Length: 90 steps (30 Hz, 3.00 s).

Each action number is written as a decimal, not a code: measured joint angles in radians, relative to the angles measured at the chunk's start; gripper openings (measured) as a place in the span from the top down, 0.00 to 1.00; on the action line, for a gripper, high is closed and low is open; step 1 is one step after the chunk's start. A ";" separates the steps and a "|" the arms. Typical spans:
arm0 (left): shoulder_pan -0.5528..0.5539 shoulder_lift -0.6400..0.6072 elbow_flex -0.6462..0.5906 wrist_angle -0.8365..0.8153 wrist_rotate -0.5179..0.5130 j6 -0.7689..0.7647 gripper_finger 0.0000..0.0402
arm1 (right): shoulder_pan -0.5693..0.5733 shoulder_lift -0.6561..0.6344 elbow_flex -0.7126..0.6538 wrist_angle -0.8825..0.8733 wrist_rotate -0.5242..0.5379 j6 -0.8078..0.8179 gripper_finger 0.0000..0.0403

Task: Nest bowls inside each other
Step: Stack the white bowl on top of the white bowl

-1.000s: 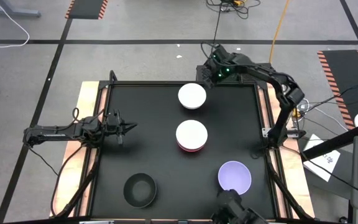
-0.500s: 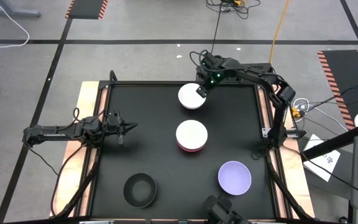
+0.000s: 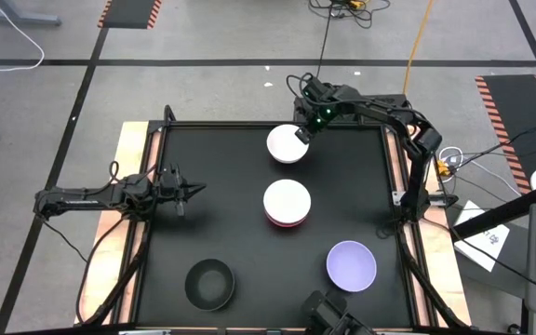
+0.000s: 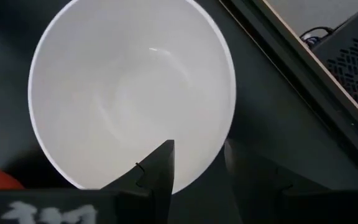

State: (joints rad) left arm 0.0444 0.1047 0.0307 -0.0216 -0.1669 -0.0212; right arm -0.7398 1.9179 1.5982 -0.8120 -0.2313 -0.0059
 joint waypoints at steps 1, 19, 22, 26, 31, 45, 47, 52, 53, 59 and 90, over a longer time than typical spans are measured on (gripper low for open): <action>0.000 0.000 0.000 0.000 0.000 0.000 0.99 | 0.002 0.000 0.000 0.000 0.000 0.000 0.67; 0.000 0.007 0.000 -0.001 0.008 0.017 0.99 | 0.001 0.104 0.013 0.014 0.000 -0.005 0.67; 0.000 0.018 0.000 -0.001 0.007 0.019 0.99 | 0.008 0.086 0.035 0.009 -0.005 -0.009 0.67; 0.000 0.028 0.000 -0.001 0.001 0.019 0.99 | 0.025 0.083 0.063 -0.009 -0.005 -0.014 0.67; 0.000 0.027 0.000 0.002 0.000 0.018 0.99 | 0.041 0.083 0.073 -0.012 -0.005 -0.023 0.67; 0.000 0.028 0.000 0.011 -0.002 0.015 0.99 | 0.075 0.084 0.072 -0.016 -0.009 -0.019 0.67; 0.000 0.028 0.000 0.011 -0.003 0.016 0.99 | 0.086 0.084 0.072 -0.016 -0.009 -0.019 0.67; 0.000 0.028 0.000 0.012 -0.002 0.017 0.99 | 0.113 0.084 0.072 -0.007 -0.009 -0.017 0.67; 0.000 0.028 0.000 0.012 -0.002 0.017 0.99 | 0.115 0.084 0.072 -0.003 -0.009 -0.017 0.67; 0.000 0.028 0.000 0.012 -0.002 0.016 0.99 | 0.102 0.084 0.072 -0.003 -0.003 -0.010 0.67; 0.000 0.028 0.000 0.002 -0.008 0.040 0.99 | 0.101 0.172 0.152 -0.017 -0.008 -0.143 0.98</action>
State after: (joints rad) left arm 0.0444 0.1329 0.0311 -0.0193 -0.1749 0.0189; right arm -0.6384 2.0903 1.7497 -0.8289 -0.2390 -0.1487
